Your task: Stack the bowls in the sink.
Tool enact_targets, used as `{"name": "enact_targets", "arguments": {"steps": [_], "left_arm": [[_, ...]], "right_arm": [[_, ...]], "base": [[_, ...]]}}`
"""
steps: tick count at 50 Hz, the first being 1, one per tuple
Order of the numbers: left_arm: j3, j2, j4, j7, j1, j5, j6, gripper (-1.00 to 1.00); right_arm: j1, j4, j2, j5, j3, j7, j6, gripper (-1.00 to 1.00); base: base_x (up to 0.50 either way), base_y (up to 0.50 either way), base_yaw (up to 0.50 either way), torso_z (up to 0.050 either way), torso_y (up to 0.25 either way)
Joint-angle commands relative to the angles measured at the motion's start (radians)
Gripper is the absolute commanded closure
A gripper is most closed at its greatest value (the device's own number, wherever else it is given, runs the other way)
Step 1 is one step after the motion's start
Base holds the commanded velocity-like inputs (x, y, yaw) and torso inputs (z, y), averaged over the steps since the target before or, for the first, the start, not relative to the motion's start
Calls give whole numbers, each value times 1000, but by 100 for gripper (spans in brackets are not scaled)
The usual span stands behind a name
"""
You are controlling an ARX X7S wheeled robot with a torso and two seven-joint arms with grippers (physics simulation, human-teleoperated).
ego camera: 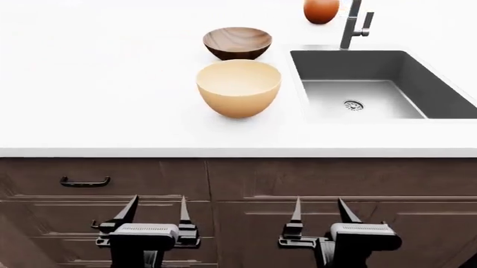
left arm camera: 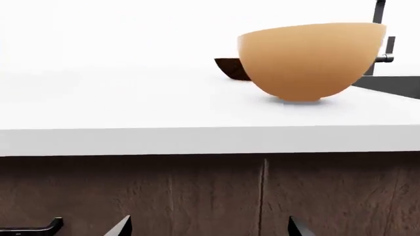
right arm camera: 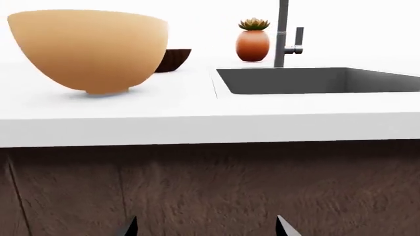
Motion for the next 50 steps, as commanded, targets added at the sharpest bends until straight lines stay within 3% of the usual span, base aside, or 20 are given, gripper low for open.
{"name": "enact_targets", "arguments": {"steps": [1, 3, 9, 13, 17, 24, 34, 39, 50], "left_arm": [[21, -13, 57, -31, 13, 44, 23, -100], [42, -28, 110, -24, 10, 75, 27, -100], [37, -44, 369, 20, -194, -33, -355, -100], [34, -33, 359, 6, -402, -42, -542, -100], [12, -19, 245, -11, -596, -41, -626, -100], [-43, -16, -136, -14, -933, -38, -634, -100], [-66, -18, -752, 25, -1245, -32, -492, -100], [-72, -30, -837, 30, -1283, -33, -465, -100], [-66, -41, -780, 29, -1250, -37, -492, -100]], "right_arm": [[-22, -116, 23, -28, -23, 26, 45, -100], [-27, -239, 43, -23, -37, 20, 146, -100], [126, -548, 112, 105, 17, 8, 498, -100], [357, -605, 145, 163, 60, 20, 739, -100], [553, -525, 149, 191, 81, 11, 835, -100], [833, -223, 150, 165, 57, -21, 852, -100], [1062, 252, 104, 203, 91, -132, 755, -100], [1077, 282, 107, 185, 41, -167, 735, -100], [1053, 301, 96, 253, 124, -180, 705, -100]], "base": [[0, 0, 0, 0, 0], [0, 0, 0, 0, 0], [0, 0, 0, 0, 0], [0, 0, 0, 0, 0], [0, 0, 0, 0, 0], [0, 0, 0, 0, 0], [0, 0, 0, 0, 0], [400, 0, 0, 0, 0], [500, 0, 0, 0, 0]]}}
